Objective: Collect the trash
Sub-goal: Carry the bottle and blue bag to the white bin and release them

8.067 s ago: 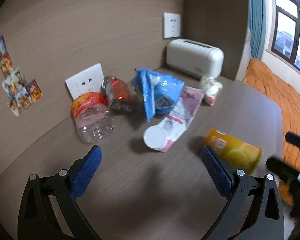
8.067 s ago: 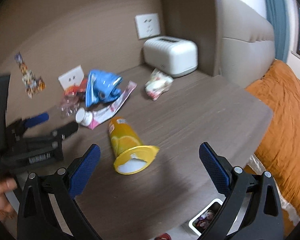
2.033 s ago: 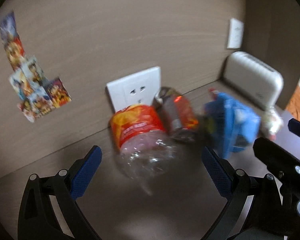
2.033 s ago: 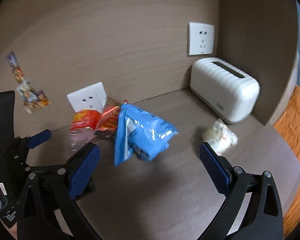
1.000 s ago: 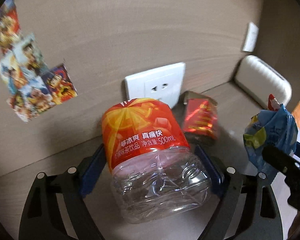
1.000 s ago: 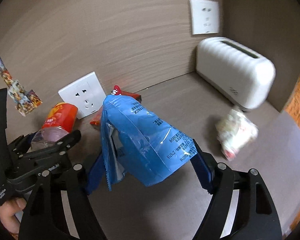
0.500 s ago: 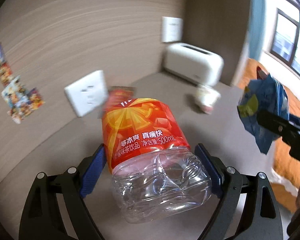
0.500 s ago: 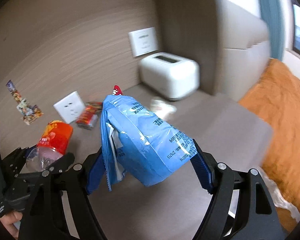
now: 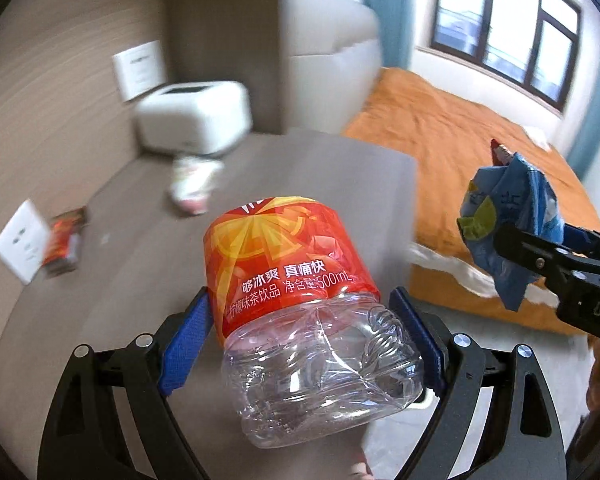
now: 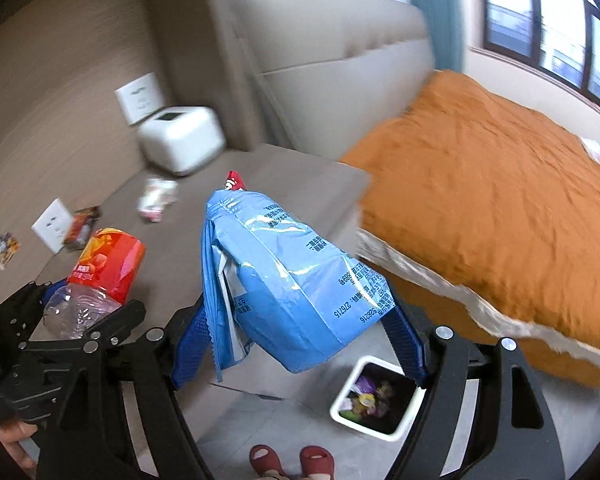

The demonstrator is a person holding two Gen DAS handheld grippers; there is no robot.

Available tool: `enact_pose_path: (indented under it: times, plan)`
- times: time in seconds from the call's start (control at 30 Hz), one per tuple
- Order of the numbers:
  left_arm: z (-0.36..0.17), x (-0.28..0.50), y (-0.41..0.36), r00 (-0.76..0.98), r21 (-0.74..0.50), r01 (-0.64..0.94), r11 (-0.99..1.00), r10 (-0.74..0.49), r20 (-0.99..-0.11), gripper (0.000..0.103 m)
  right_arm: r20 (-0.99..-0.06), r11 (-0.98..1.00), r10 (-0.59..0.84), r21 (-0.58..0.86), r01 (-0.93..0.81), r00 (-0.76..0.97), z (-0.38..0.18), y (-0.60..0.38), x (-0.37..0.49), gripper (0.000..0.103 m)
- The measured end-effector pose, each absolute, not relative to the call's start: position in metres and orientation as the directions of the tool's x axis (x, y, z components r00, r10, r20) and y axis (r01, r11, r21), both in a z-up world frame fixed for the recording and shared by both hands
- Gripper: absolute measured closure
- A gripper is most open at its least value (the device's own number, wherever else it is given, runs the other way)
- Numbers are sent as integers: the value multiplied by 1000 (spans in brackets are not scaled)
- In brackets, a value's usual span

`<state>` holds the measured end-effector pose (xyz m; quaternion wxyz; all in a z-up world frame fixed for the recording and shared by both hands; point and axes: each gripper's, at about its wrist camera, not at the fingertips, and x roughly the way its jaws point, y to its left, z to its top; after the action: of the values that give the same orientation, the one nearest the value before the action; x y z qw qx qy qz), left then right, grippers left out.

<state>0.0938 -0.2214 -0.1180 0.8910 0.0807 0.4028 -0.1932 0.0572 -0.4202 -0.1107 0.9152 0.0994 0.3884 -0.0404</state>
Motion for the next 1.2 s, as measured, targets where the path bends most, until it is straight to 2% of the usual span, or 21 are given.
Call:
enact_pose_path:
  times: [0.27, 0.47, 0.57, 0.97, 1.2]
  plan:
    - [-129, 69, -298, 527, -2, 567, 824, -364, -768, 17, -747, 949, -62, 162, 272, 662, -131, -468, 27, 25]
    - [-157, 59, -345, 461, -4, 655, 756, -403, -791, 17, -777, 926, -92, 164, 341, 623, -154, -495, 11, 25]
    - [-176, 57, -364, 429, 0, 684, 729, -402, -809, 17, -794, 918, -141, 118, 378, 591, -171, -502, 6, 25]
    - [-303, 61, -414, 263, -61, 745, 665, -376, -889, 17, -875, 876, -136, 111, 469, 464, -283, -532, -7, 25]
    - [-414, 64, -433, 177, -90, 769, 633, -345, -922, 17, -916, 848, -86, 139, 512, 391, -380, -548, 5, 25]
